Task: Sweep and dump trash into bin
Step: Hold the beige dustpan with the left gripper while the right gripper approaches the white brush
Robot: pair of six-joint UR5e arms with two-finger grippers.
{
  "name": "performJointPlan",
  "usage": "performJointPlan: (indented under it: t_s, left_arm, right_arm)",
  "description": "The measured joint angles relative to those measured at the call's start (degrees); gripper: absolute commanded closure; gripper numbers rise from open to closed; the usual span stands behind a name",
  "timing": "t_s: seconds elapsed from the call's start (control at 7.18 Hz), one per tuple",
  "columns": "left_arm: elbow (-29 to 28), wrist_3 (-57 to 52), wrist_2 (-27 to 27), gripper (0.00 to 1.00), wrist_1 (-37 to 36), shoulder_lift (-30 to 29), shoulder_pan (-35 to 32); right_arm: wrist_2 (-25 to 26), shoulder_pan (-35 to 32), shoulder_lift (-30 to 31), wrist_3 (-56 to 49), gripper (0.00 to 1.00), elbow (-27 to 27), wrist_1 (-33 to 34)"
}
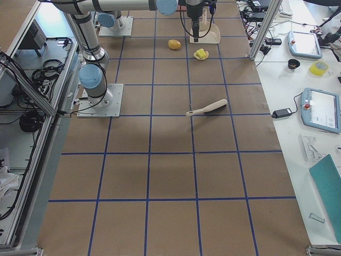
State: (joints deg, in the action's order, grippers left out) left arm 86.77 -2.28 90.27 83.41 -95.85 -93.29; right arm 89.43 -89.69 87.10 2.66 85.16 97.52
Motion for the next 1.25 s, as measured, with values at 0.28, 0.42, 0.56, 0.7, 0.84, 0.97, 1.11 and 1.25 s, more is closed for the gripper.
performJointPlan:
  t_s: [0.28, 0.42, 0.56, 0.7, 0.84, 0.97, 1.11, 1.25]
  left_arm:
    - [0.1, 0.0, 0.0, 0.00, 0.0, -0.1, 0.0]
    - [0.1, 0.1, 0.0, 0.00, 0.1, 0.0, -0.1]
    - [0.0, 0.2, 0.0, 0.00, 0.1, 0.1, -0.2]
    - [-0.1, 0.5, 0.1, 0.00, -0.1, 0.2, -0.2]
    - [-0.4, 0.4, 0.3, 0.00, -0.2, 0.1, 0.0]
    - [-0.6, 0.4, 0.5, 0.00, -0.2, -0.2, 0.3]
    - [-0.5, 0.9, 0.4, 0.00, -1.2, -0.8, 0.5]
    - [-0.3, 4.0, 0.4, 0.00, -3.5, -1.3, 0.6]
  right_arm:
    - [0.0, 0.0, -0.1, -0.4, 0.12, 0.1, 0.0]
    - [0.2, 0.0, -0.1, -2.4, 0.00, 0.4, 0.1]
    - [0.3, 0.0, -0.1, -5.0, 0.00, 1.4, 0.3]
    - [0.3, 0.2, -0.1, -6.3, 0.00, 3.1, 0.6]
    - [0.4, 0.7, -0.1, -7.8, 0.00, 4.6, 0.7]
    - [0.5, 2.2, -0.2, -9.8, 0.00, 5.7, 0.1]
    - [0.7, 5.0, -0.4, -12.8, 0.00, 7.5, -0.7]
    - [1.7, 8.5, -0.7, -18.6, 0.00, 9.6, -0.9]
